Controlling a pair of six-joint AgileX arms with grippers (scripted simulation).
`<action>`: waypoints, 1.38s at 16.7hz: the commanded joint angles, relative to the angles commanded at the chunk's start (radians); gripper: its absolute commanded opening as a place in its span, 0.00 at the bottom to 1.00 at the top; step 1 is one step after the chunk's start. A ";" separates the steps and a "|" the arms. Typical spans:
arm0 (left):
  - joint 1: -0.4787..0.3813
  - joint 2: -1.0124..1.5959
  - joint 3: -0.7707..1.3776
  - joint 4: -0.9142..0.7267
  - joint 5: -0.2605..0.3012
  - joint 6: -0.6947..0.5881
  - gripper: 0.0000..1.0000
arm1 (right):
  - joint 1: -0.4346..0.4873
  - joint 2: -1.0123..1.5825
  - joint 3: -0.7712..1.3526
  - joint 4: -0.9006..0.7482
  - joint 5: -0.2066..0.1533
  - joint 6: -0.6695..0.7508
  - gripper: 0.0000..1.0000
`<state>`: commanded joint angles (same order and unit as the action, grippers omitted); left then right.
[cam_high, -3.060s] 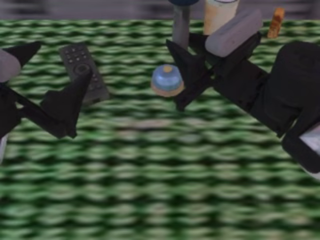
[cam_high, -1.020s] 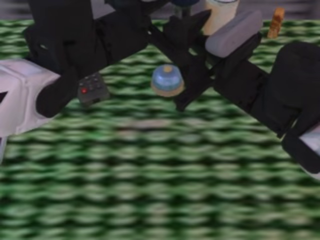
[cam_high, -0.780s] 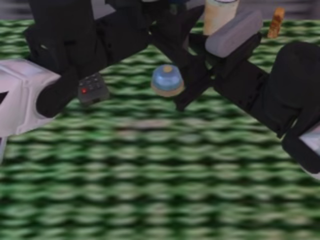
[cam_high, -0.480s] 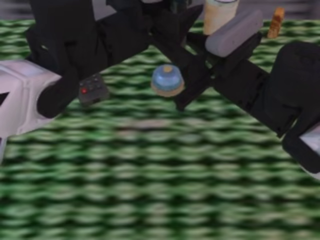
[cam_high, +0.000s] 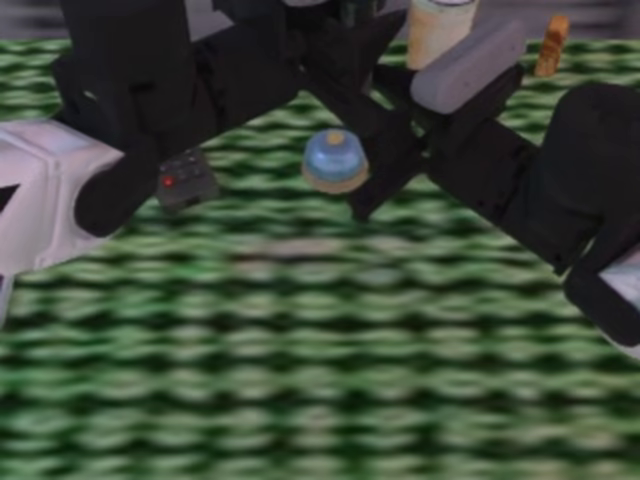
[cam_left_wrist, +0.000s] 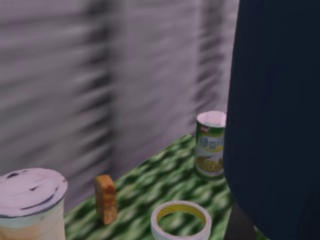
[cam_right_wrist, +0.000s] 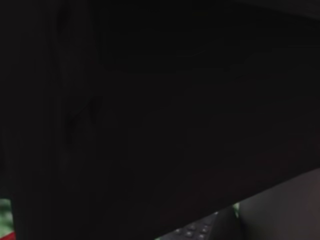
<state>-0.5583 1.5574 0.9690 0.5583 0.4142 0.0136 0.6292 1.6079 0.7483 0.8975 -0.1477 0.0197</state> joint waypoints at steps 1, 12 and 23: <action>0.000 0.000 0.000 0.000 0.000 0.000 0.00 | 0.000 0.000 0.000 0.000 0.000 0.000 0.15; 0.000 0.000 0.000 0.000 0.000 0.000 0.00 | 0.000 0.000 0.000 0.000 0.000 0.000 0.98; 0.011 -0.007 -0.006 -0.001 0.011 -0.001 0.00 | -0.003 -0.017 -0.017 -0.003 -0.004 -0.001 1.00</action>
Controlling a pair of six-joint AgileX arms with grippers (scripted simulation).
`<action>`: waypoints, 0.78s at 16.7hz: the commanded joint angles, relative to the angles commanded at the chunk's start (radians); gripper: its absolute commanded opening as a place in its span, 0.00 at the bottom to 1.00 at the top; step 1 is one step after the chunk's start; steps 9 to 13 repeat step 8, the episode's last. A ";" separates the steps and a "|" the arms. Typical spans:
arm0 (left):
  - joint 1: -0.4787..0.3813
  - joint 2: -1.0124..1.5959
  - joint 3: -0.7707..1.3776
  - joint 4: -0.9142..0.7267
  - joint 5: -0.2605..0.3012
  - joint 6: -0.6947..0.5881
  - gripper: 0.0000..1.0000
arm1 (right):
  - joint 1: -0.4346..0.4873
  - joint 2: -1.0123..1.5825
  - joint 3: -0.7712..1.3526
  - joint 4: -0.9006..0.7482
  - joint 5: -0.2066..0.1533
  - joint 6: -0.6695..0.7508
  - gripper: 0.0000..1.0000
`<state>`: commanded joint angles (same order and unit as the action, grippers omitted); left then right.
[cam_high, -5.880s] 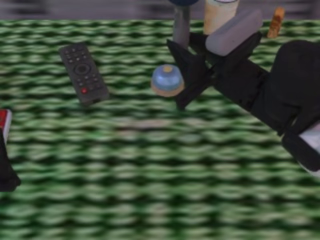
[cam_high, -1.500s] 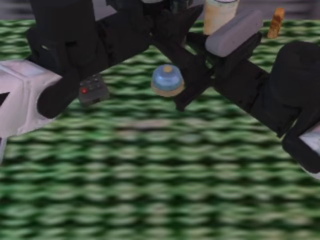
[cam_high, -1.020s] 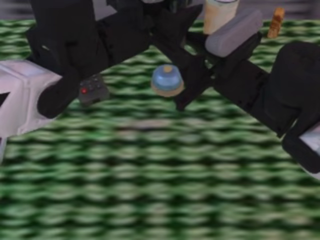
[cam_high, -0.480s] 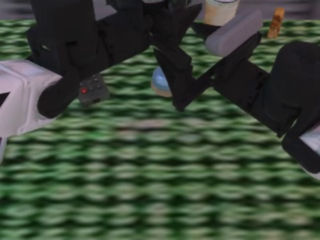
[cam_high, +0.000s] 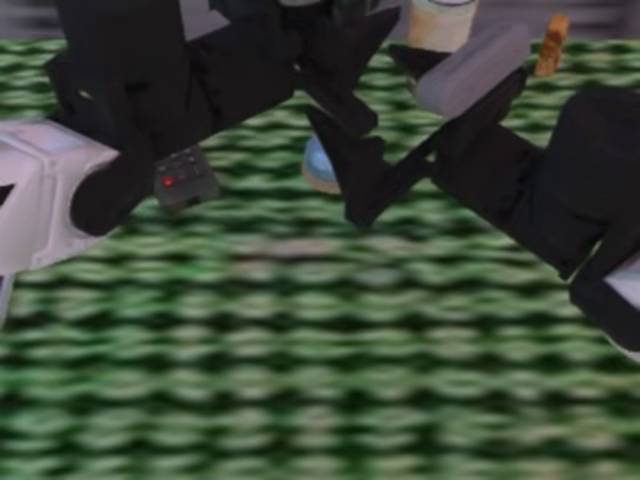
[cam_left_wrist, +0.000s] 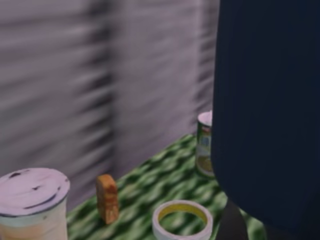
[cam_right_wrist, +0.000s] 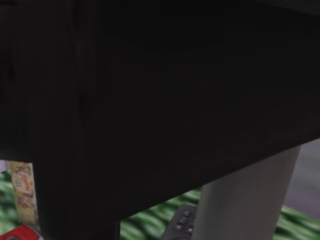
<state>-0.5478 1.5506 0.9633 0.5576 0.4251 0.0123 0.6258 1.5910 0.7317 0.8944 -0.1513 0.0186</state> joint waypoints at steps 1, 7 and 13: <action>0.014 -0.008 -0.007 -0.001 0.013 -0.001 0.00 | -0.004 -0.024 -0.024 -0.003 -0.004 -0.001 1.00; 0.143 -0.075 -0.070 -0.010 0.122 0.007 0.00 | -0.030 -0.247 -0.225 -0.019 -0.041 0.002 1.00; 0.151 -0.080 -0.074 -0.011 0.129 0.008 0.00 | -0.030 -0.257 -0.235 -0.019 -0.044 0.003 1.00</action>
